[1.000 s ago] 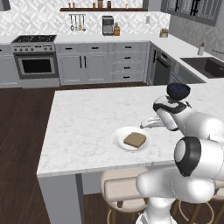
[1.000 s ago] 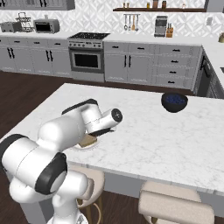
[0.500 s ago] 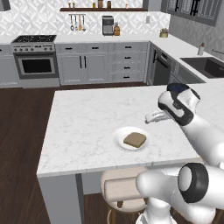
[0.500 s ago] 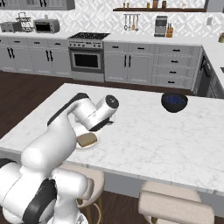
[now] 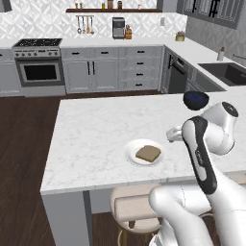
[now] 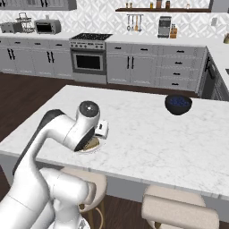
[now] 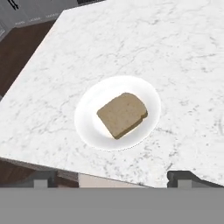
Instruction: Start the toaster. Once the lever pops up, take the bread to the plate on the dining counter.
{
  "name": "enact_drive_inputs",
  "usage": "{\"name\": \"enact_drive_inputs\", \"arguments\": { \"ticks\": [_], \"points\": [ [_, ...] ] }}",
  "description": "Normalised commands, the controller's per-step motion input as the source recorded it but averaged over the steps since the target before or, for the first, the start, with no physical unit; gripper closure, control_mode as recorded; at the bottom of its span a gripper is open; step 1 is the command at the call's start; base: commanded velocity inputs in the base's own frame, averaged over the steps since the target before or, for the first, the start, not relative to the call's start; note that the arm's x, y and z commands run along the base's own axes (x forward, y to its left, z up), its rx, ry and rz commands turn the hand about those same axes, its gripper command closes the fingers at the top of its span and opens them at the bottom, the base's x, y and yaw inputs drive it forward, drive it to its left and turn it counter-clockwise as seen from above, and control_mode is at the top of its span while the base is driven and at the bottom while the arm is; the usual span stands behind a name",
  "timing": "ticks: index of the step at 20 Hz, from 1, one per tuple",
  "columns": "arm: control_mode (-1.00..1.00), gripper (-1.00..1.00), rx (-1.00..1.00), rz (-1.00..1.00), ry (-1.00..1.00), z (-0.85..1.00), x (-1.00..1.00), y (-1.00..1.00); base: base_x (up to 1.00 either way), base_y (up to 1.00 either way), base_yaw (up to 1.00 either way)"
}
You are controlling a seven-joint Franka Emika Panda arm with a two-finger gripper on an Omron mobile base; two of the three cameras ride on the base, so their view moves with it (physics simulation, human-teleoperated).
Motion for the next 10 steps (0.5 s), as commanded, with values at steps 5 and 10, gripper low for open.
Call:
{"name": "enact_drive_inputs", "arguments": {
  "ticks": [5,10],
  "points": [
    [-1.00,-1.00,-0.05,-0.01,-0.17,0.04,-1.00,0.10,0.00,0.00,0.00],
    [-1.00,-1.00,-0.10,0.05,-0.01,0.25,-1.00,0.27,0.00,0.00,0.00]
  ]
}}
